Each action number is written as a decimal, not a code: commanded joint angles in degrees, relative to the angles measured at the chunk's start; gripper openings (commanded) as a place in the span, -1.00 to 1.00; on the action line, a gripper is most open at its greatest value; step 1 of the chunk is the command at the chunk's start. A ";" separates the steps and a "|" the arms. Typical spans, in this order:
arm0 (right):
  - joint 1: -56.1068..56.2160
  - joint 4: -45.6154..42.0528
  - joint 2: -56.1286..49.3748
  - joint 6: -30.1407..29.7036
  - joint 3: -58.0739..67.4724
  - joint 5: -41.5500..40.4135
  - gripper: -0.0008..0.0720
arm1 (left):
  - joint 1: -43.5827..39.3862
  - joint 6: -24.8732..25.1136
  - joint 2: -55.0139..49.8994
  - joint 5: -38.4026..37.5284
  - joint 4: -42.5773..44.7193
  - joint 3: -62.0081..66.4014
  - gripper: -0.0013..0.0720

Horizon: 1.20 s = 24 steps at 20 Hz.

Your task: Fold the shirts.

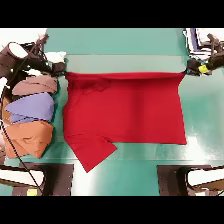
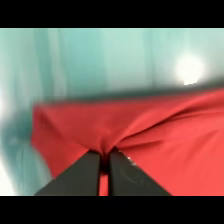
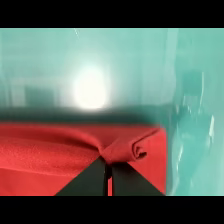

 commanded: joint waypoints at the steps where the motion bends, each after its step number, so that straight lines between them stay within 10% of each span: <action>1: 0.11 -1.90 3.67 -0.37 -9.99 -1.68 -0.94 | -0.76 -0.63 0.35 -3.85 3.19 -6.67 -0.90; 5: 0.66 0.24 5.38 -0.20 -18.93 -4.24 -0.76 | -1.60 -2.27 0.33 -2.47 2.86 -14.27 -0.85; 6: 0.66 1.20 5.35 0.44 -19.56 -4.00 -0.08 | -1.60 -3.87 0.35 -2.60 2.97 -14.47 -0.10; 7: 0.61 1.70 5.51 0.92 -19.71 -2.99 0.08 | -1.57 -5.11 0.79 -3.34 2.99 -14.45 0.57; 13: 0.17 -1.97 15.63 0.87 -19.85 8.17 0.08 | -1.55 -8.09 19.04 -10.54 10.69 -26.18 0.48; 24: 0.26 -1.44 24.85 0.96 -19.82 8.41 0.08 | -1.60 -11.47 43.15 -8.85 -5.49 -65.81 0.48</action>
